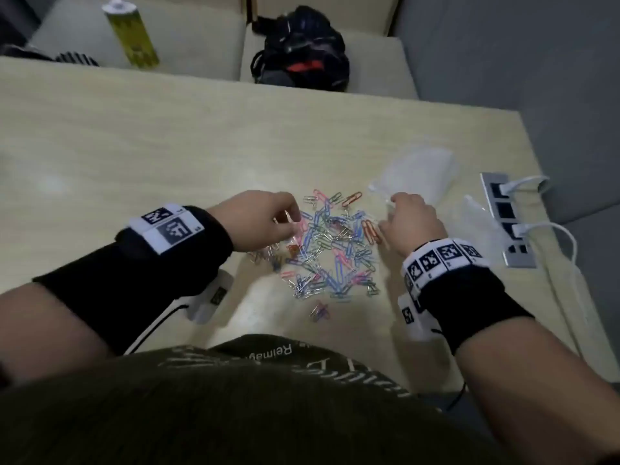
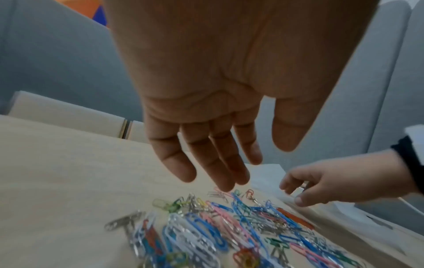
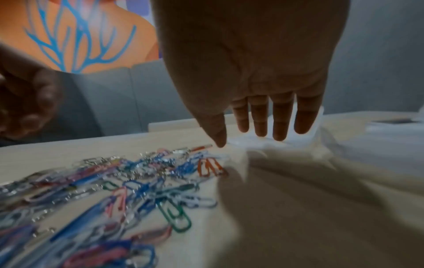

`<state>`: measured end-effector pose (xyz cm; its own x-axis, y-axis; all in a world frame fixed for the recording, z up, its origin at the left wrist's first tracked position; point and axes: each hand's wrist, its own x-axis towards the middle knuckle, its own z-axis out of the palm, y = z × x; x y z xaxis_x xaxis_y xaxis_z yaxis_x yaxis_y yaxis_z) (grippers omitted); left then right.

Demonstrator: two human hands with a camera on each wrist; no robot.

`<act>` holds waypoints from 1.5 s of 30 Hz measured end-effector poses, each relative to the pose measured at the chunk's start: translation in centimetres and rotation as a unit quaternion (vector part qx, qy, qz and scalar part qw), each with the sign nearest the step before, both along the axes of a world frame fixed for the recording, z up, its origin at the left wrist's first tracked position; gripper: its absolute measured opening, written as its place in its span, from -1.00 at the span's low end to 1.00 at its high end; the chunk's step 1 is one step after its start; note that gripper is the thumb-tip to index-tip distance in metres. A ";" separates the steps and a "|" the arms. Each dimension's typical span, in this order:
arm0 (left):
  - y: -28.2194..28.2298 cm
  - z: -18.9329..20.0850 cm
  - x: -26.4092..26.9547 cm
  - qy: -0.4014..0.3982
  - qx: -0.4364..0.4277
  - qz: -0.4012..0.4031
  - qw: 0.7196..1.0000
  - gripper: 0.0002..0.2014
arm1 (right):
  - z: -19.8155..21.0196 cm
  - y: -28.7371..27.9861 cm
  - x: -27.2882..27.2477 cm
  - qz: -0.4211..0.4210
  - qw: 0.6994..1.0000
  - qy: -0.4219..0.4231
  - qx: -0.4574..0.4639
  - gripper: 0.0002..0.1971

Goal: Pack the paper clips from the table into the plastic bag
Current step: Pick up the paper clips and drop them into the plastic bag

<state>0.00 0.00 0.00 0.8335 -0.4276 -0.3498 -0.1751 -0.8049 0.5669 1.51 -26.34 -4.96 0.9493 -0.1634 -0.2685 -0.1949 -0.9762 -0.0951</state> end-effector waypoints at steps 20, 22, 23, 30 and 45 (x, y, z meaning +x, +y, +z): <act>-2.8 -3.6 -0.1 -0.109 -0.089 0.091 0.986 -0.83 | 0.3 1.3 -1.1 0.094 0.952 -0.290 0.016 -0.81; -3.4 -3.2 0.0 -0.163 -0.117 0.098 0.975 -0.73 | 0.7 2.3 -1.2 0.156 0.931 -0.330 0.017 -0.84; -3.5 -3.1 -0.1 -0.187 -0.123 0.092 0.970 -0.67 | 0.8 2.8 -1.4 0.177 0.924 -0.340 0.017 -0.86; -3.3 -2.7 0.0 -0.246 -0.062 0.054 0.966 -0.69 | 1.4 5.2 -2.0 0.209 0.917 -0.329 0.088 -0.91; -1.8 -3.3 0.3 -0.159 -0.028 0.148 0.976 -0.84 | -0.8 6.2 -2.2 0.002 0.945 -0.153 0.289 -0.44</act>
